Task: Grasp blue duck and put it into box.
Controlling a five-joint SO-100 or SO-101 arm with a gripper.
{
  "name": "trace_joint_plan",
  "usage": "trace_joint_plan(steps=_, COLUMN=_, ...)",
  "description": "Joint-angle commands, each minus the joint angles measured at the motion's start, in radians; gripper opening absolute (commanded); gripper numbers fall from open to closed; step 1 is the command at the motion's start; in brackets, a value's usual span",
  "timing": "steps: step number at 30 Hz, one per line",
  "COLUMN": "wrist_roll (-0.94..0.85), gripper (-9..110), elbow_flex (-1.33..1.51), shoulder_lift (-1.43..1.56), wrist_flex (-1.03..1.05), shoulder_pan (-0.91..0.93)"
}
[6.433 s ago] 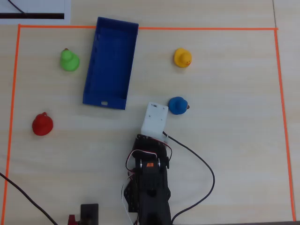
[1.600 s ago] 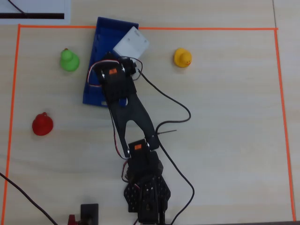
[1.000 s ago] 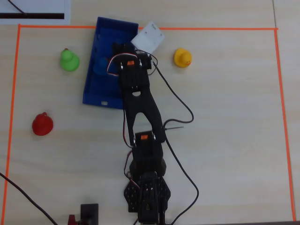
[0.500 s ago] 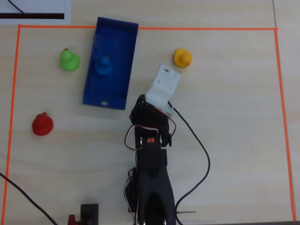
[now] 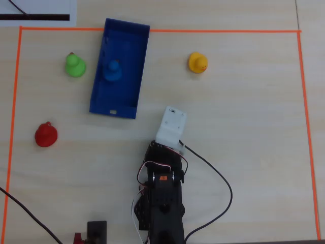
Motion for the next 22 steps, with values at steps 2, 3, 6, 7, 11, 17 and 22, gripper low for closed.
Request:
trace_joint_plan(steps=2, wrist_roll=-0.012, gripper=0, elbow_flex=-0.005, shoulder_lift=-0.003, wrist_flex=0.084, shoulder_pan=0.000)
trace_joint_plan(steps=3, wrist_roll=-0.009, gripper=0, elbow_flex=-0.005, shoulder_lift=-0.003, wrist_flex=0.084, shoulder_pan=0.009)
trace_joint_plan(steps=6, wrist_roll=-0.018, gripper=4, elbow_flex=-0.005, shoulder_lift=-0.003, wrist_flex=0.086, shoulder_pan=0.032)
trace_joint_plan(steps=7, wrist_roll=-0.018, gripper=4, elbow_flex=-0.005, shoulder_lift=-0.003, wrist_flex=0.086, shoulder_pan=0.032)
trace_joint_plan(steps=11, wrist_roll=-0.018, gripper=4, elbow_flex=-0.005, shoulder_lift=-0.003, wrist_flex=0.086, shoulder_pan=0.032)
trace_joint_plan(steps=17, wrist_roll=-0.018, gripper=4, elbow_flex=-0.005, shoulder_lift=-0.003, wrist_flex=0.086, shoulder_pan=0.032)
trace_joint_plan(steps=22, wrist_roll=-0.018, gripper=4, elbow_flex=-0.005, shoulder_lift=-0.003, wrist_flex=0.086, shoulder_pan=0.032)
